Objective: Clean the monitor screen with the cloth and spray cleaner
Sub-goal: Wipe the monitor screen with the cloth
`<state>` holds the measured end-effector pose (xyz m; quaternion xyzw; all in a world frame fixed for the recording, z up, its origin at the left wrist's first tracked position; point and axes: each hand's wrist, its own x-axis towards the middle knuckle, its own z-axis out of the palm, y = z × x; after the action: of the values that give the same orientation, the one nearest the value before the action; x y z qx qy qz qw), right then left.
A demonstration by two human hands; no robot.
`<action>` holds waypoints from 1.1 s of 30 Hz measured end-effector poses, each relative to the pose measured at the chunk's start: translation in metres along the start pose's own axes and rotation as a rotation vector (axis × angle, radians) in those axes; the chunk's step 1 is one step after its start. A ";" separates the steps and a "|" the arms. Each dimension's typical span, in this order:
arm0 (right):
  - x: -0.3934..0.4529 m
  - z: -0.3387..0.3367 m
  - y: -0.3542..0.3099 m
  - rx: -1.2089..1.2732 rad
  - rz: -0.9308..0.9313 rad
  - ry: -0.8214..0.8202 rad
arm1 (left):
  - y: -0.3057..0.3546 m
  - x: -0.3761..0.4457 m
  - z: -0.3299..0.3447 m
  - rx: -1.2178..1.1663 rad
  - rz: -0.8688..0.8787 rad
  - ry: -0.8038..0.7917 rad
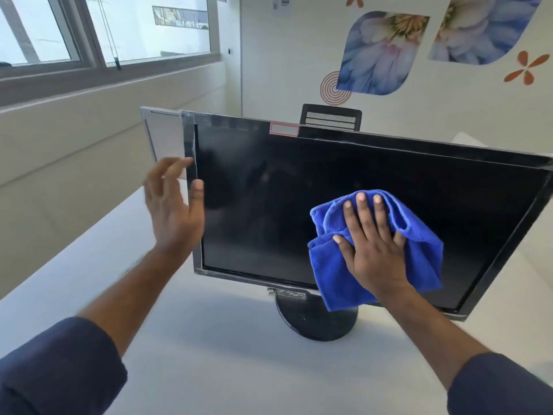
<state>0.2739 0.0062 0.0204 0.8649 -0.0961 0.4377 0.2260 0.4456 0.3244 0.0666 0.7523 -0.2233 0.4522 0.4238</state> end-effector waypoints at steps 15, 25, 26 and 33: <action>0.002 0.007 -0.113 0.072 -0.319 -0.116 | -0.035 -0.037 0.008 -0.682 -1.024 -0.587; 0.028 -0.003 -0.086 0.005 -0.316 -0.040 | -0.037 -0.039 0.012 -0.788 -0.986 -0.587; 0.043 -0.006 -0.088 0.000 -0.216 -0.008 | -0.037 -0.039 0.012 -0.795 -0.982 -0.595; 0.127 -0.019 -0.141 0.042 0.107 0.033 | -0.047 -0.041 0.012 -0.826 -0.976 -0.629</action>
<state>0.3875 0.1432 0.0885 0.8557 -0.1295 0.4654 0.1857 0.4650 0.3373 0.0076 0.6392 -0.1260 -0.1493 0.7438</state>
